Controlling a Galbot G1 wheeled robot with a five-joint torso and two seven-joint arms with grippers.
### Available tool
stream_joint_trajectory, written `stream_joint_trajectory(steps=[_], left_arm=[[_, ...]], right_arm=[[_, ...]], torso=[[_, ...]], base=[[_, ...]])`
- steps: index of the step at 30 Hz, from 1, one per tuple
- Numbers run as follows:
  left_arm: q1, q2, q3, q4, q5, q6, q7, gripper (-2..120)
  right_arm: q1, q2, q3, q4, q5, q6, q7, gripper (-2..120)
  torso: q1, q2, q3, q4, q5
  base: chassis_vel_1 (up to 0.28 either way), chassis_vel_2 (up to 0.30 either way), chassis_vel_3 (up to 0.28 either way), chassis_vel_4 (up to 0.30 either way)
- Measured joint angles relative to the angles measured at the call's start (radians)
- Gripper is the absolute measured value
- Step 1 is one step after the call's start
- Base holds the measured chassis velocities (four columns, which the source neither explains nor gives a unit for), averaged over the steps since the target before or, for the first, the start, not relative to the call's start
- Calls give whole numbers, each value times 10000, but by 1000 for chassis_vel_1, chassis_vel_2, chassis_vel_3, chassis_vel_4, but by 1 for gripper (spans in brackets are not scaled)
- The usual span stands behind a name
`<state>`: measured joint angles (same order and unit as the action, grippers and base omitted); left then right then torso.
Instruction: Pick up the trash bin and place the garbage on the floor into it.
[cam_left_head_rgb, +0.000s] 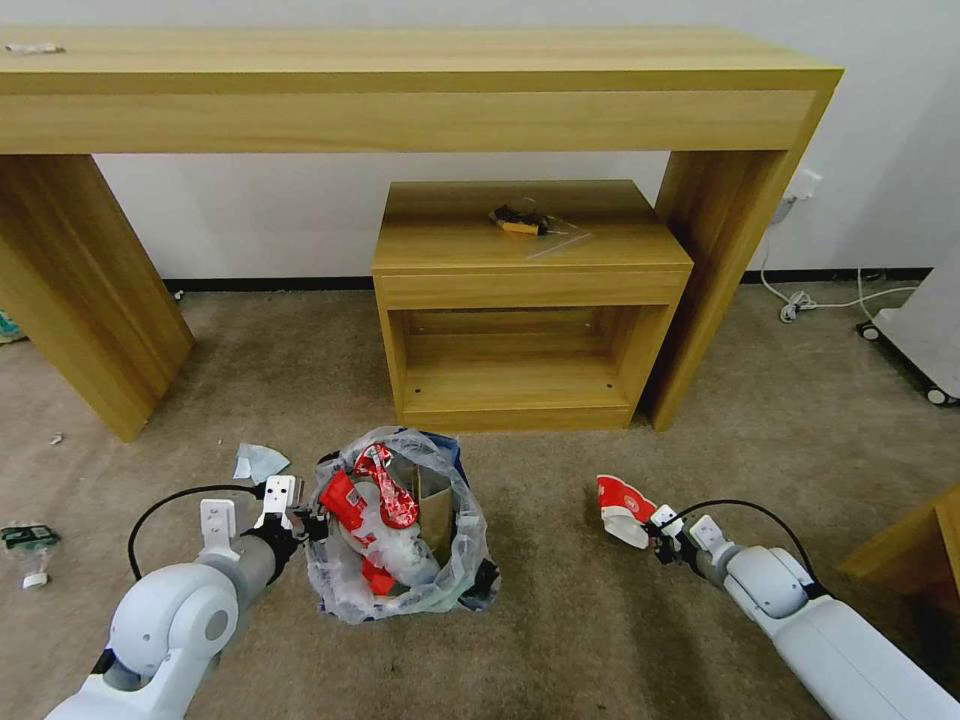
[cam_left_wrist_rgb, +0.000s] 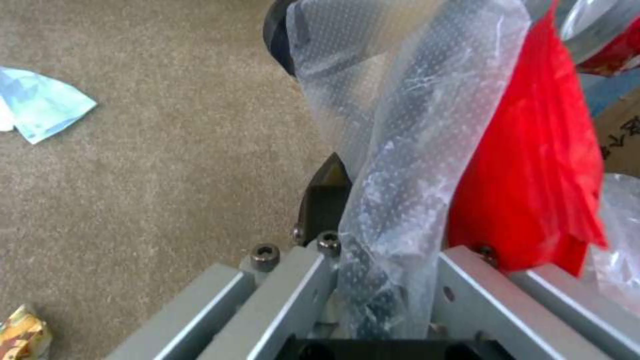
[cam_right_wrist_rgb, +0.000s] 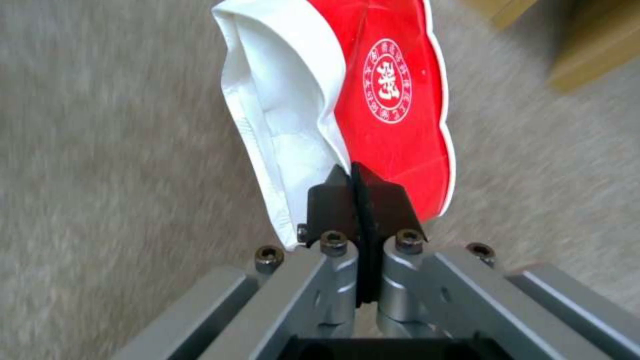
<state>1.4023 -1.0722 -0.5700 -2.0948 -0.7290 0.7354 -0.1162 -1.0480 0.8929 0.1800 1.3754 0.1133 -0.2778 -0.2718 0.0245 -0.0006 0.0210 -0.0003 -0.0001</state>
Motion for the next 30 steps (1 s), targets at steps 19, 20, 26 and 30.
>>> stream_joint_trajectory(steps=[19,20,26,30], left_arm=[[-429,328,327,289,-262,0,-355,0],[-524,383,406,343,-300,0,-388,0],[-792,589,649,499,-365,0,-410,0],[-895,724,722,609,-374,0,-349,0]], right_arm=[[788,-170,-396,3926,2474,475,777,0],[1086,-200,-714,4236,2790,404,834,0],[1988,-365,-1704,5159,3445,93,878,0],[2372,-521,-2214,5883,3621,-124,619,0]], torso=[[0,0,0,3,-2],[0,1,0,4,-2],[0,0,0,0,0],[0,0,-1,0,1]], base=[[0,0,0,0],[0,0,0,0],[0,0,0,0],[0,0,0,0]])
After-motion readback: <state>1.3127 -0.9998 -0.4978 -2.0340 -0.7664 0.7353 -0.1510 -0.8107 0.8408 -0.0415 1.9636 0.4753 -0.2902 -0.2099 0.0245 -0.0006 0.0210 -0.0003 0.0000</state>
